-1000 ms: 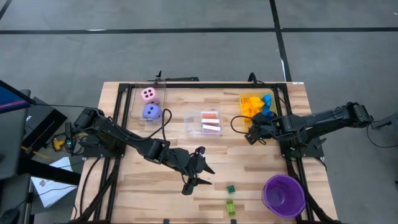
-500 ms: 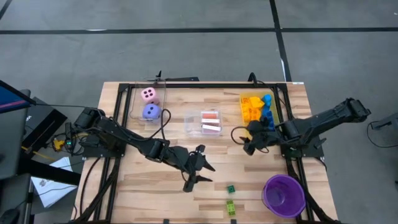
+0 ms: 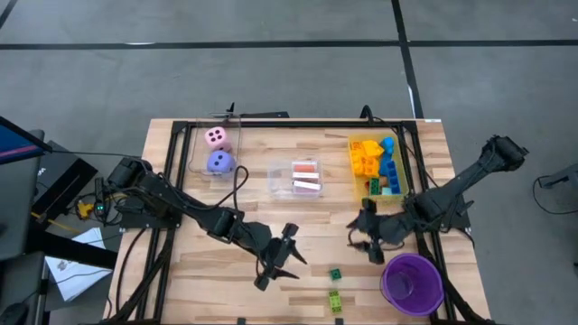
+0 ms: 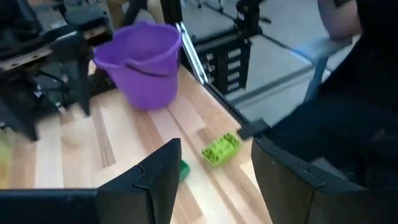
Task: Pick & Place Toys
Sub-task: Put the green game piece into the yellow bin
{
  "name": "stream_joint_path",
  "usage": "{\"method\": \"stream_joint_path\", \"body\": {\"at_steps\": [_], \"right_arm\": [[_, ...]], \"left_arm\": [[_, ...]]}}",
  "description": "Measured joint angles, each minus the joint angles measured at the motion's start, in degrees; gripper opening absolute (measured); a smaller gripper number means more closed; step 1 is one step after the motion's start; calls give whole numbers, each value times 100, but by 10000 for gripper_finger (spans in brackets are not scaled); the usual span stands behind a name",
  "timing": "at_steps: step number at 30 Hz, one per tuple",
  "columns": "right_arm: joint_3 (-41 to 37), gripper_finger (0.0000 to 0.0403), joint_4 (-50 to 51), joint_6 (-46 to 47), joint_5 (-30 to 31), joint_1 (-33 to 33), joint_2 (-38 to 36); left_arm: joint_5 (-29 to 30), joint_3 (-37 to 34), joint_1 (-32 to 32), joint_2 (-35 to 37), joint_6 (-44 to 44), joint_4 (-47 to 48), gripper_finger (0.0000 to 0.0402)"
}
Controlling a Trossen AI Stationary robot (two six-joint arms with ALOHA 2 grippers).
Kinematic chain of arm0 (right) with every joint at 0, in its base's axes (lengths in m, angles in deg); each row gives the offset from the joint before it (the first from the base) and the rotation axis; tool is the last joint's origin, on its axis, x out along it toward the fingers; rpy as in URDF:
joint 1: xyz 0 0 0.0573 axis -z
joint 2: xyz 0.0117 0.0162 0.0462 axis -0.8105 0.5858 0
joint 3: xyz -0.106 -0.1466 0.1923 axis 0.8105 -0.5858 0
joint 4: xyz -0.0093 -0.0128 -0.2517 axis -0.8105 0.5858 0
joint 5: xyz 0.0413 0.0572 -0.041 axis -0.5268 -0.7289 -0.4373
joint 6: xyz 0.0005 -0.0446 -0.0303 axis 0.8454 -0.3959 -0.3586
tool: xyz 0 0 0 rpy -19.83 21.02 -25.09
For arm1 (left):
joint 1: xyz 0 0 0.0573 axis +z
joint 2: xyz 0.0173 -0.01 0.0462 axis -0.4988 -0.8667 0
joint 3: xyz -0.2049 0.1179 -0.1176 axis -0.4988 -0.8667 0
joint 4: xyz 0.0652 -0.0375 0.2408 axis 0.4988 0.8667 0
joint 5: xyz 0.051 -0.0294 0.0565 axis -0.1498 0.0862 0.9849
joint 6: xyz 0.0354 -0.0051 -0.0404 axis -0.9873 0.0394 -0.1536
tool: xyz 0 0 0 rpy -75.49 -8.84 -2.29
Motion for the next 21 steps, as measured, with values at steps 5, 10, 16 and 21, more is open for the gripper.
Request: {"method": "stream_joint_path", "body": {"at_steps": [5,10,16,21], "right_arm": [[0,254,-308,169,-36,-331,483],[-2,254,-825,166,-278,-364,990],[-4,254,-1495,328,-263,-451,1614],[197,254,-1616,576,-261,-726,2308]], "left_arm": [[19,0,-17,28,-264,659,191],[457,0,-17,65,-280,1212,191],[1075,1,-21,312,-317,1616,191],[1145,0,-60,564,-203,1833,191]]}}
